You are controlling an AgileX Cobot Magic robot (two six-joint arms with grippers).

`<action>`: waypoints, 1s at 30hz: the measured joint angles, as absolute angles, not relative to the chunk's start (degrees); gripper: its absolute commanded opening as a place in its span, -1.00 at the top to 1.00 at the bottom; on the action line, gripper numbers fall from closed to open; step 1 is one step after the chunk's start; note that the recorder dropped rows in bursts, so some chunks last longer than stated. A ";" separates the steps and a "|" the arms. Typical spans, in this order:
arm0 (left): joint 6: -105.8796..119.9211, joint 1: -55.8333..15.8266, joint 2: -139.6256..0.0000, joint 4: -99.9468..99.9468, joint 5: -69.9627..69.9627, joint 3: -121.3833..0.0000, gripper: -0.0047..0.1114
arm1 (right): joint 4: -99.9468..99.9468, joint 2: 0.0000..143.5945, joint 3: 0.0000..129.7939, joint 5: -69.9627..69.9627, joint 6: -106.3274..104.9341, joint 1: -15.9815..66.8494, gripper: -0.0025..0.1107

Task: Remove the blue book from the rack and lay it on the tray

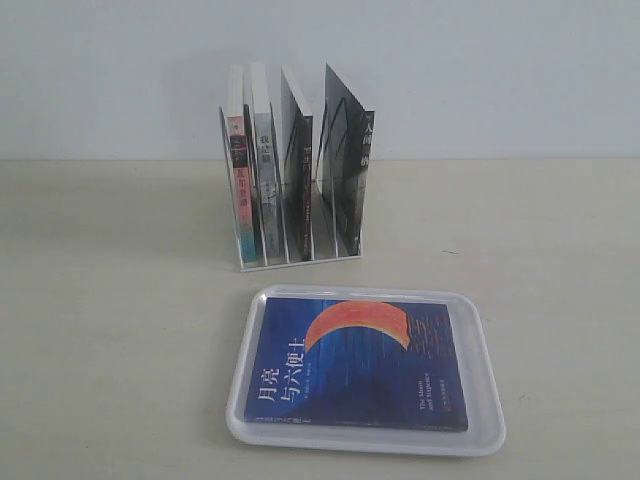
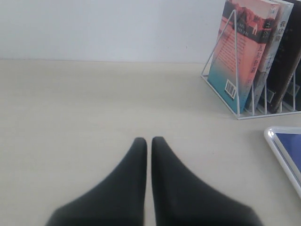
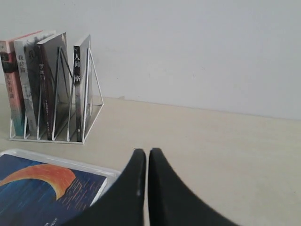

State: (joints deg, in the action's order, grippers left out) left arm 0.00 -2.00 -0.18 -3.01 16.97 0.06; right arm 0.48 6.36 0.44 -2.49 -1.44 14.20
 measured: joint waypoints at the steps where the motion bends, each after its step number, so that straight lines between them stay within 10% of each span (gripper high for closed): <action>1: 0.00 -2.00 -0.18 -3.01 16.97 0.06 0.85 | 0.56 5.14 0.33 -3.61 -1.44 14.20 0.93; 30: 0.00 -2.00 -0.18 -3.01 16.97 0.06 0.85 | 0.56 0.24 0.02 -19.40 0.00 -1.65 0.93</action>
